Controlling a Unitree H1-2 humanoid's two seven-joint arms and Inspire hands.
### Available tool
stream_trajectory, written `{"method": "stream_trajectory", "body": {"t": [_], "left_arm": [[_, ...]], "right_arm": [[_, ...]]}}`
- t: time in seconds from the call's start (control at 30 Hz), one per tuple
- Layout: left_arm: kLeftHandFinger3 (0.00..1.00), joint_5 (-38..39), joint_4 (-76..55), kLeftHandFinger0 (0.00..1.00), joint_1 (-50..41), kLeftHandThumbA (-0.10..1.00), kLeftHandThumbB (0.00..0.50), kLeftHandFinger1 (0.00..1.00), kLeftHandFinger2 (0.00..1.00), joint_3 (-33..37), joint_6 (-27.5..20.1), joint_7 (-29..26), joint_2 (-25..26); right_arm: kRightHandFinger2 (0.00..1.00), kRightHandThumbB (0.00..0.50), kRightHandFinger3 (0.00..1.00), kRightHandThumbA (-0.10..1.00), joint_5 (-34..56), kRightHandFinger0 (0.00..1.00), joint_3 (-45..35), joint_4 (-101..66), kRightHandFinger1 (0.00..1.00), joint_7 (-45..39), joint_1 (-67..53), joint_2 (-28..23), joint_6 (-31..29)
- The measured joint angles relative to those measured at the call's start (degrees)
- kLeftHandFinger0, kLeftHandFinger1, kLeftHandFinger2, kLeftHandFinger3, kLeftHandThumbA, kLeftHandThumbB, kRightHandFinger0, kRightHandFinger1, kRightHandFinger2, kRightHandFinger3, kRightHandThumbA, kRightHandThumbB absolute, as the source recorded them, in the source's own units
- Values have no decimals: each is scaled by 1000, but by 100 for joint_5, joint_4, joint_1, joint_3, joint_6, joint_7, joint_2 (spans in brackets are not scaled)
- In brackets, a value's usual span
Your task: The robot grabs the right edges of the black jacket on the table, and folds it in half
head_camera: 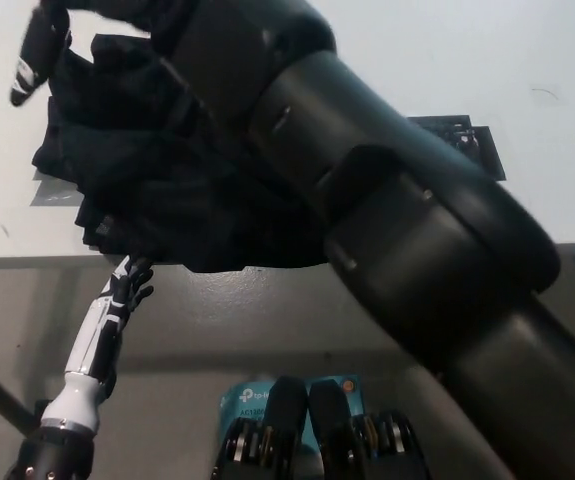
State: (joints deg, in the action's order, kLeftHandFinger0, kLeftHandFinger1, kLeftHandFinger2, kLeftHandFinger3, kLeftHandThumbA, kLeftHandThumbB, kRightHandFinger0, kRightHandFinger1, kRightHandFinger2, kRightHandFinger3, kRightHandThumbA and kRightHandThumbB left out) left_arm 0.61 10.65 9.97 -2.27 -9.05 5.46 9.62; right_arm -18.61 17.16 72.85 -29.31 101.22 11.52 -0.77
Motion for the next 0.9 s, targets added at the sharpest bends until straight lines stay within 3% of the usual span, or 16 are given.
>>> {"method": "stream_trajectory", "body": {"t": [0.07, 0.17, 0.23, 0.37, 0.4, 0.43, 0.5, 0.67, 0.8, 0.9], "left_arm": [[1000, 1, 9, 1000, 6, 1000, 60, 1000, 1000, -2, -6, 0, 0], [1000, 5, 19, 1000, 0, 1000, 34, 1000, 1000, -10, -5, 0, 0], [1000, 10, 34, 1000, -2, 1000, 81, 1000, 1000, -11, -4, 1, 0], [1000, 18, 63, 1000, -2, 1000, 95, 1000, 1000, -11, -3, 1, 0], [1000, 20, 73, 1000, -4, 1000, 86, 1000, 1000, -12, -2, 1, 0], [1000, 21, 85, 1000, -6, 1000, 99, 1000, 1000, -13, -2, 1, 0], [1000, 22, 107, 1000, -14, 1000, 119, 1000, 1000, -13, -2, 1, 0], [1000, 22, 181, 1000, -68, 1000, 155, 1000, 1000, -13, -1, 0, 0], [1000, 21, 216, 1000, -165, 1000, 171, 1000, 1000, -12, 1, 1, -1], [1000, 22, 218, 1000, -232, 1000, 172, 1000, 1000, -12, 2, 1, -1]], "right_arm": [[1000, 401, 1000, 1000, 50, 1000, -65, -448, 1000, -87, -78, -197, -3], [1000, 498, 1000, 1000, 53, 1000, -101, -1196, 1000, -122, -280, -524, 7], [1000, 460, 1000, 1000, 51, 1000, -150, -1698, 1000, -136, -516, -722, 66], [1000, 468, 1000, 1000, 53, 1000, -255, -2500, 1000, -185, -1044, -1049, 171], [1000, 444, 1000, 1000, 55, 1000, -297, -2734, 1000, -203, -1227, -1144, 216], [1000, 422, 1000, 1000, 56, 1000, -329, -2920, 1000, -215, -1383, -1216, 249], [1000, 436, 1000, 1000, 64, 1000, -405, -3301, 1000, -233, -1715, -1359, 302], [1000, 415, 1000, 1000, 142, 1000, -670, -4174, 1000, -253, -2656, -1665, 486], [1000, 357, 1000, 1000, 231, 1000, -962, -5008, 1000, -253, -3803, -1954, 624], [1000, 380, 1000, 1000, 278, 1000, -1168, -5533, 1000, -252, -4615, -2109, 657]]}}
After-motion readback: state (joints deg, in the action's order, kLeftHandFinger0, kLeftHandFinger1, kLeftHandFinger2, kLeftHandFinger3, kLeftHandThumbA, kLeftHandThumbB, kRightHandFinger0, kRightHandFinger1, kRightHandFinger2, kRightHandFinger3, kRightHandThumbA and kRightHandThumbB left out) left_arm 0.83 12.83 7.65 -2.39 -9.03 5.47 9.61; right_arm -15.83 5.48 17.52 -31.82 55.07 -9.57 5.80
